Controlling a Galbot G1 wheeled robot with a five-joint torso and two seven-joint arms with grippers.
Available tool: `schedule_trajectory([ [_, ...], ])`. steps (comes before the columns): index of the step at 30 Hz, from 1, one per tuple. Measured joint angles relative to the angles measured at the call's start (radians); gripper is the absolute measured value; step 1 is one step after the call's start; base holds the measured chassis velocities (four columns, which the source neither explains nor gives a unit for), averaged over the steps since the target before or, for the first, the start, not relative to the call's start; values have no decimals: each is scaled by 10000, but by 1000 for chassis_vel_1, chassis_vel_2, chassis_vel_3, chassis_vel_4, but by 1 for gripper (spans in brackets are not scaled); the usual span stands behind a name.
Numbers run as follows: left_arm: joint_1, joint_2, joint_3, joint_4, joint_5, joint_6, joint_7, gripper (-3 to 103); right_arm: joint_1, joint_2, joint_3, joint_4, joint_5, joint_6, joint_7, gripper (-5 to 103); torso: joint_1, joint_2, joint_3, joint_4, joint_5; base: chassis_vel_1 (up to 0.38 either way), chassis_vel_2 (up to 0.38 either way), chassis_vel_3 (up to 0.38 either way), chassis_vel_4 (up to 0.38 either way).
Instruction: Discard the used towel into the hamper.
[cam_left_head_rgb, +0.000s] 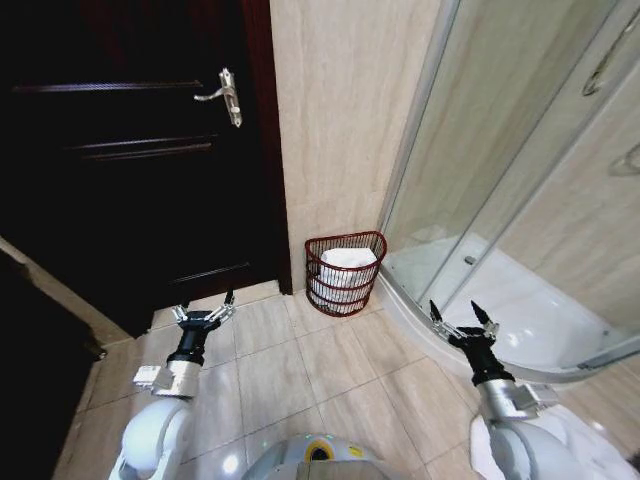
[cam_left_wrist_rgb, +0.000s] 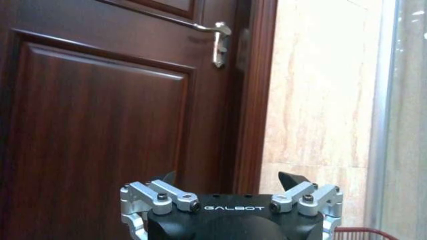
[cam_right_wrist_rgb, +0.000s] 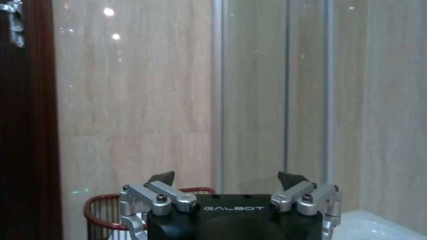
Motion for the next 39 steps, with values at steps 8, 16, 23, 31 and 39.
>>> schedule_trajectory([
  [8,21,-13,-19,-49,0,-26,4,100,-234,157,148,-21,12,281,17,100,8,15,7,0,-1,-72,-60,-59,-69],
  [16,46,-4,-22,-99,26,-28,30,100,-220,315,319,-335,65,524,58,100,13,25,12,0,0,-96,-104,-108,-97],
  [23,64,33,-86,-113,18,-31,30,100,-244,384,339,-458,69,664,43,100,14,31,15,-1,-2,-127,-125,-127,-119],
  [31,75,12,-83,-110,24,-60,29,100,-335,420,352,-472,116,781,7,100,18,34,17,0,0,-115,-120,-123,-125],
  [39,83,-18,-62,-85,52,-104,34,100,-387,401,398,-520,160,881,-29,100,18,37,18,0,0,-124,-126,-131,-110],
])
